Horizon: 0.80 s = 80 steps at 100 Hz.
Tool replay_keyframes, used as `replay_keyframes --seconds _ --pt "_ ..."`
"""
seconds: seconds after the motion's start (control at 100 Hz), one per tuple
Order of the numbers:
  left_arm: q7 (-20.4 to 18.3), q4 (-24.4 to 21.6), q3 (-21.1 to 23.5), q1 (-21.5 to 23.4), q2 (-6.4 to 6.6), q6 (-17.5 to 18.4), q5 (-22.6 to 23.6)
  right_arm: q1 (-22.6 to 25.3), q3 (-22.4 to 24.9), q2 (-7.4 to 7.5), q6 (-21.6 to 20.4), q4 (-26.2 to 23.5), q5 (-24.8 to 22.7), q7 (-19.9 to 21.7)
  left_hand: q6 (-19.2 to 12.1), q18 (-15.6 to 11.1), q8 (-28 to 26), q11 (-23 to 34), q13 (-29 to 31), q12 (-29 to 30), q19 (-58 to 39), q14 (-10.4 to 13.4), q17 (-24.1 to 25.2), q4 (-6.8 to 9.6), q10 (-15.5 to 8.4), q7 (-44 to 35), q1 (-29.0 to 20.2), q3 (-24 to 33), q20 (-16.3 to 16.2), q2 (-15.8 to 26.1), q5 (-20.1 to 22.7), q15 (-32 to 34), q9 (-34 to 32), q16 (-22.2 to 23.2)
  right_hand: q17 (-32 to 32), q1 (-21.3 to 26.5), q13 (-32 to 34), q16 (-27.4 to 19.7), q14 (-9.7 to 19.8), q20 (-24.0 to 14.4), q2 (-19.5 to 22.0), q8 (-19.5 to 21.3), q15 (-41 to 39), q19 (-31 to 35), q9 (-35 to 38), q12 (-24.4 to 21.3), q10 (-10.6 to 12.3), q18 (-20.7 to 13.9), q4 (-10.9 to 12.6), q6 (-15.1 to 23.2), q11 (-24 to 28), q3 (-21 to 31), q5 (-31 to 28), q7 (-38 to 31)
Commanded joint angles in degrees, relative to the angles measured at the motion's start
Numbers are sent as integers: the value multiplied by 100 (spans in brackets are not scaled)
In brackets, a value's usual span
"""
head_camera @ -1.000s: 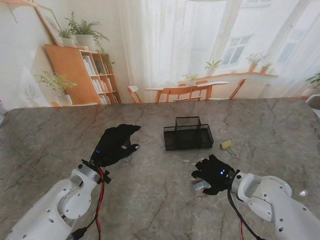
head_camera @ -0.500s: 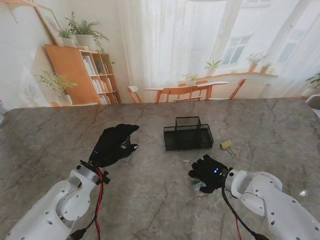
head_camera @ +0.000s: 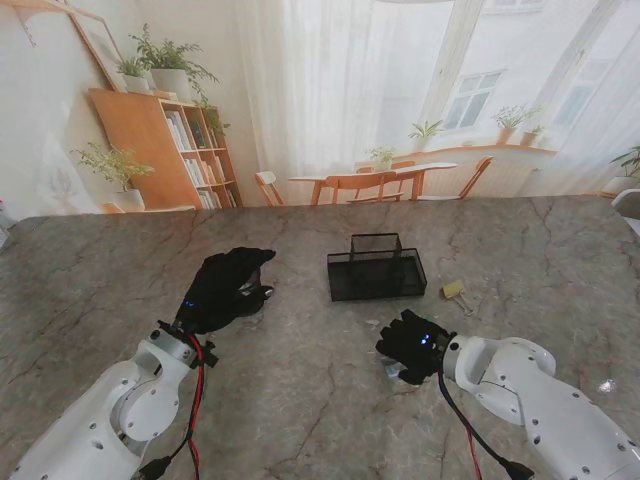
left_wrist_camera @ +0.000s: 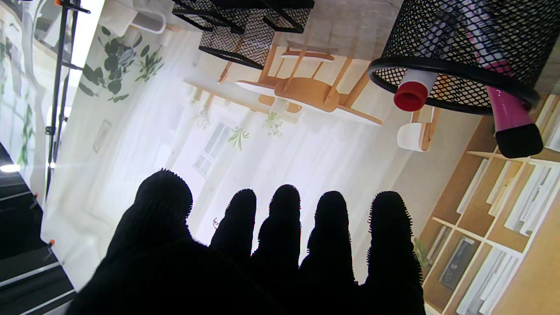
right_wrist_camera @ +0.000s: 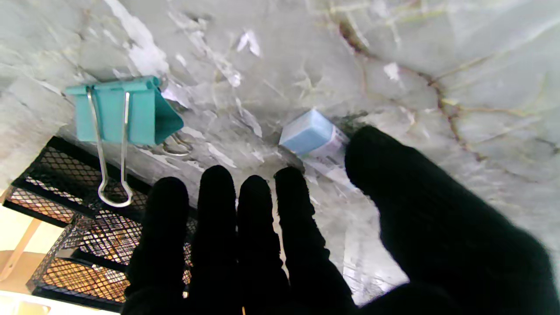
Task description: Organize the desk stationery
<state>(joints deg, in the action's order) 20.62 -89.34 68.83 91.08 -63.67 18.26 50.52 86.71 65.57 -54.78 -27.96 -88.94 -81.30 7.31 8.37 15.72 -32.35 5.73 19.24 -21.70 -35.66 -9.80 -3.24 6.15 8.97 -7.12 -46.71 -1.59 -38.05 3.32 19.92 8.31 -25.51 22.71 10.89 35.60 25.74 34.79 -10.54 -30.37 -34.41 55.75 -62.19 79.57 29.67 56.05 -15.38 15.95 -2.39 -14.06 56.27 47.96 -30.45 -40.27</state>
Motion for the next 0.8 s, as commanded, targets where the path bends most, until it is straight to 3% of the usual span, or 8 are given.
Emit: replay_keyframes --seconds 0.0,0.06,0.16,0.28,0.43,0.79 --pt "21 -19 10 29 -21 -26 -1 115 -80 57 17 222 -71 125 -61 6 -61 -23 40 -66 -51 102 53 -888 -105 -25 -44 -89 42 441 110 49 -33 46 206 216 232 121 47 -159 -134 -402 -201 265 214 34 12 179 -263 498 174 -211 -421 -351" --pt "29 -20 15 32 -21 -32 3 85 -124 59 12 265 -55 78 -59 6 -62 -21 41 -67 -52 95 51 -889 -93 -27 -43 -95 41 439 116 51 -39 49 399 324 446 131 116 -202 -236 -870 -238 296 424 -82 96 142 -444 618 133 -237 -526 -546" --pt "43 -22 20 35 -23 -37 7 -11 -239 68 5 358 -28 11 -55 6 -63 -22 40 -69 -51 101 58 -887 -103 -27 -64 -87 41 455 117 51 -36 53 739 521 787 124 209 -234 -455 -1261 -281 358 783 -195 237 129 -670 853 153 -228 -677 -922" --pt "59 -26 31 43 -22 -43 23 -134 -339 74 -37 472 -4 -199 -57 6 -65 -22 43 -71 -54 102 55 -892 -107 -27 -57 -99 38 454 117 53 -35 58 1206 839 1243 98 385 -231 -715 -1844 -356 433 1248 -334 481 60 -797 1243 236 -199 -817 -1661" --pt "67 -32 46 53 -22 -58 33 -239 -402 77 -68 568 3 -414 -54 4 -69 -18 44 -76 -55 95 62 -890 -98 -33 -78 -94 38 457 130 57 -44 65 1743 930 1745 38 572 -170 -796 -2116 -393 481 1776 -401 727 3 -812 1645 268 -86 -1266 -1917" --pt "108 -57 96 94 -24 -101 59 -624 -686 26 139 848 333 -447 -45 -3 -77 -16 55 -83 -56 105 70 -891 -101 -39 -110 -95 41 464 138 64 -46 75 1778 770 1719 -43 603 -98 -740 -1984 -284 457 1684 -382 862 -10 -759 1727 428 -30 -1078 -2281"
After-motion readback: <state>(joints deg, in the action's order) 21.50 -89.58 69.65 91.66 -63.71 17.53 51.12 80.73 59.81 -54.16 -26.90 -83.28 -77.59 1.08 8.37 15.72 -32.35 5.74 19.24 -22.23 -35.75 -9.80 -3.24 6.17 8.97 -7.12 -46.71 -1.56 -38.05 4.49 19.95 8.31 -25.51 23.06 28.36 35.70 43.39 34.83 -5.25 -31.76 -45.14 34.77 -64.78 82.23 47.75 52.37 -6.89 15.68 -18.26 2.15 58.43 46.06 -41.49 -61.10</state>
